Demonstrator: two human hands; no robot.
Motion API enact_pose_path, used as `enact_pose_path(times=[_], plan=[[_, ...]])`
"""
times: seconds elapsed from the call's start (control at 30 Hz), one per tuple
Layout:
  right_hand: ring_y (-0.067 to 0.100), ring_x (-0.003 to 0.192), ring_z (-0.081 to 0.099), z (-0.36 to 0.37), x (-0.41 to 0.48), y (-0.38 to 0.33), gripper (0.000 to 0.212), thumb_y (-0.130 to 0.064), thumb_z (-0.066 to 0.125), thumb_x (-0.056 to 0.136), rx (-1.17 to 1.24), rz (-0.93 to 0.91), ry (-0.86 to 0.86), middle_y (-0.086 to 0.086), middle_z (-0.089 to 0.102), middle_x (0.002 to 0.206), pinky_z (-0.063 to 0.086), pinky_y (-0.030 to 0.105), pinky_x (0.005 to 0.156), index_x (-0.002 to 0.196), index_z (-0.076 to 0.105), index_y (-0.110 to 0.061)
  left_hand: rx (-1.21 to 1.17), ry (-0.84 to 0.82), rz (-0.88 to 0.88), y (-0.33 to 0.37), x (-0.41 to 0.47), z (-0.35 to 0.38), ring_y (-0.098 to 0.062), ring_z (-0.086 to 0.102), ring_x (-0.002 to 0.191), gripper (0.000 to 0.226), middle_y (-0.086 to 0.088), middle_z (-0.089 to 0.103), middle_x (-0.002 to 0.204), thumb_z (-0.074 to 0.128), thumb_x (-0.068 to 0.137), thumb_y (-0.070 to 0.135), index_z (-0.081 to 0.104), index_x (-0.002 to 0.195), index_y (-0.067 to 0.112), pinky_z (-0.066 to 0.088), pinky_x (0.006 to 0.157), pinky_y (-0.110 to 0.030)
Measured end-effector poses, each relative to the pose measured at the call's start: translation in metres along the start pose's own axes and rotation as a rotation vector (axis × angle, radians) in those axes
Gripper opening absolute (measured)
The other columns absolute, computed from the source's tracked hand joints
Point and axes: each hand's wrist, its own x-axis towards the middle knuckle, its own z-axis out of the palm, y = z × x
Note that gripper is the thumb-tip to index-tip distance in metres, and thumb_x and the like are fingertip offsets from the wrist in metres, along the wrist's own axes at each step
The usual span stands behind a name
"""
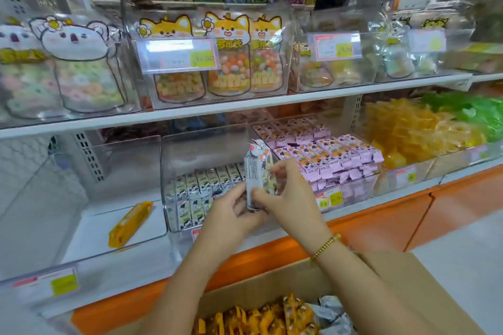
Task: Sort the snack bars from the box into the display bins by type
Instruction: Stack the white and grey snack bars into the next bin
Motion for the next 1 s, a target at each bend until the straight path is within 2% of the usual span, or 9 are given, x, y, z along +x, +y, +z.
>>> enact_pose_path(times=[0.1,0.23,0.3,0.4,0.47,0.63,0.73,0.9,1.0], plan=[[0.011,0.077,0.053,0.008,0.029,0.007,0.043,-0.027,0.073,0.075,-0.157,-0.026,0.043,-0.006,0.055,0.088,0.039,0.021,0.06,0.108,0.047,-0.019,0.217,-0.073,-0.043,-0.018,0.04,-0.03,0.003,0.062,0.083,0.038,0.017,0.064,0.107,0.056,0.092,0.005,0.056,0.123,0.027,0.046,0.073,-0.008],[0.024,0.099,0.052,0.028,0.052,0.02,0.046,-0.038,0.069,0.079,-0.507,-0.088,0.023,0.004,0.057,0.105,0.043,0.032,0.07,0.115,0.049,-0.017,0.656,-0.179,-0.042,-0.045,0.089,-0.046,0.0,0.048,0.044,0.035,0.003,0.059,0.117,0.048,0.098,0.014,0.054,0.131,0.021,0.034,0.042,-0.011],[0.03,0.103,0.051,0.036,0.059,0.023,0.046,-0.037,0.068,0.08,-0.591,-0.091,-0.013,0.01,0.058,0.109,0.047,0.036,0.074,0.116,0.049,-0.015,0.768,-0.274,-0.042,-0.053,0.108,-0.043,-0.006,0.051,0.055,0.029,-0.004,0.063,0.111,0.047,0.097,0.014,0.057,0.124,0.016,0.037,0.045,-0.014],[0.031,0.106,0.05,0.045,0.066,0.028,0.046,-0.036,0.066,0.081,-0.768,-0.085,-0.073,0.011,0.056,0.111,0.043,0.033,0.073,0.117,0.048,-0.015,0.892,-0.459,-0.081,-0.067,0.127,-0.036,-0.022,0.059,0.097,0.028,-0.007,0.061,0.118,0.046,0.096,0.019,0.058,0.121,0.015,0.049,0.082,-0.027],[0.03,0.109,0.052,0.053,0.069,0.032,0.043,-0.033,0.065,0.082,-0.838,-0.073,-0.099,0.013,0.058,0.111,0.044,0.033,0.072,0.116,0.049,-0.013,0.985,-0.578,-0.136,-0.075,0.135,-0.035,-0.026,0.055,0.11,0.032,-0.007,0.058,0.125,0.041,0.098,0.028,0.055,0.125,0.017,0.046,0.093,-0.034],[0.031,0.112,0.057,0.075,0.081,0.038,0.026,-0.021,0.056,0.092,-1.024,-0.016,-0.144,0.014,0.062,0.116,0.049,0.034,0.081,0.115,0.056,-0.01,1.137,-0.59,-0.148,-0.08,0.141,-0.042,-0.028,0.052,0.111,0.035,-0.013,0.053,0.129,0.037,0.101,0.026,0.043,0.134,0.018,0.037,0.078,-0.025],[0.031,0.115,0.056,0.08,0.087,0.036,0.027,-0.014,0.049,0.094,-1.038,0.03,-0.244,0.015,0.06,0.122,0.049,0.036,0.085,0.119,0.057,-0.006,1.116,-0.54,-0.139,-0.079,0.137,-0.043,-0.028,0.054,0.101,0.031,-0.014,0.057,0.118,0.04,0.099,0.021,0.049,0.127,0.013,0.039,0.075,-0.027],[0.028,0.111,0.06,0.078,0.086,0.041,0.027,-0.021,0.046,0.097,-1.077,0.018,-0.323,0.013,0.062,0.12,0.049,0.032,0.081,0.116,0.061,-0.009,0.999,-0.413,-0.119,-0.08,0.132,-0.042,-0.023,0.057,0.111,0.048,-0.007,0.056,0.132,0.056,0.093,0.031,0.044,0.138,0.02,0.047,0.088,-0.029],[0.028,0.111,0.059,0.079,0.088,0.041,0.026,-0.015,0.045,0.097,-1.131,-0.025,-0.311,0.012,0.062,0.12,0.048,0.033,0.081,0.115,0.062,-0.009,1.024,-0.43,-0.081,-0.082,0.131,-0.043,-0.024,0.057,0.113,0.056,-0.007,0.055,0.134,0.057,0.091,0.03,0.036,0.144,0.025,0.047,0.095,-0.035]])
